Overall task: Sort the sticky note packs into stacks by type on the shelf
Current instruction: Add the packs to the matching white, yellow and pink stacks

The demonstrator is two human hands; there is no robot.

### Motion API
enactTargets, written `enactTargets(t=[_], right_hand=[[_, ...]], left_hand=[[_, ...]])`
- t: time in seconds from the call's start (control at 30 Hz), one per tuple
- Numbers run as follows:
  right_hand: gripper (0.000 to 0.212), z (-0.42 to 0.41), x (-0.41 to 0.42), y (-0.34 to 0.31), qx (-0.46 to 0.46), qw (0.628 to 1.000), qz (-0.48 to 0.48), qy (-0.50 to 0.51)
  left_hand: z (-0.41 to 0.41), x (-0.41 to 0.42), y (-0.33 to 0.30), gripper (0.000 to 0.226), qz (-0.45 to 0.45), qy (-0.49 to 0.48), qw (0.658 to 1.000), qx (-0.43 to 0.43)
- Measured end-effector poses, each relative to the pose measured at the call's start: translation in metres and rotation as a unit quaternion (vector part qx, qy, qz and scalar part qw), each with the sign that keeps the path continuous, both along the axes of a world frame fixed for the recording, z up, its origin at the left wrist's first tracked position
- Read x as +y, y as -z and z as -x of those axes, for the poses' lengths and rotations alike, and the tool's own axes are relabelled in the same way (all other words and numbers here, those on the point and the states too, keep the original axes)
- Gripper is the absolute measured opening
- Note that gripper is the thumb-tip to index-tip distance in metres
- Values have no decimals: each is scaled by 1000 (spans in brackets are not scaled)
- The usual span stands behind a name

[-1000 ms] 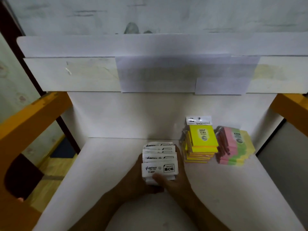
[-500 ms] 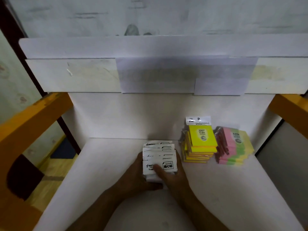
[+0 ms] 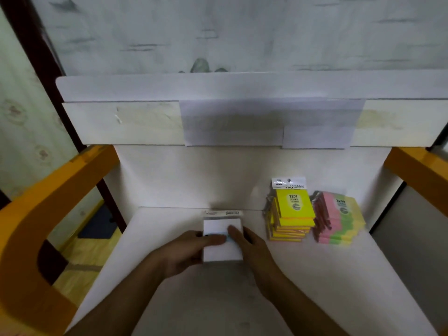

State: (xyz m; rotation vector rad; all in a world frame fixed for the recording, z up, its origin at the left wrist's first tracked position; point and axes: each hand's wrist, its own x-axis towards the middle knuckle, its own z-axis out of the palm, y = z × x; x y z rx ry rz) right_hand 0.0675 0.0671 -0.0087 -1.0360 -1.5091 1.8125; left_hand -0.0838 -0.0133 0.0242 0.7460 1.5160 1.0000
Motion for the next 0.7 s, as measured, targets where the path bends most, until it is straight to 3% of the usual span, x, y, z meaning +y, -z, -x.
enactTargets(t=[0.1, 0.23, 0.37, 0.53, 0.63, 0.67, 0.7], right_hand=[[43, 6, -3, 0, -53, 998, 11, 27], [72, 12, -1, 1, -112, 993, 25, 19], [111, 17, 11, 3, -179, 984, 8, 8], [78, 4, 4, -7, -138, 990, 3, 13], [39, -1, -7, -2, -61, 997, -15, 47], [36, -2, -11, 1, -45, 998, -22, 49], [34, -2, -14, 3, -33, 998, -33, 47]], left_hand=[[3, 2, -1, 65, 46, -21, 999, 7], [2, 1, -1, 61, 64, -39, 997, 34], [-8, 10, 0, 63, 73, -49, 985, 148], [-18, 9, 0, 58, 48, -113, 986, 111], [-20, 8, 22, 103, 0, -208, 975, 74], [-25, 6, 27, 99, -17, -215, 974, 68], [-34, 1, 26, 81, -39, -214, 974, 70]])
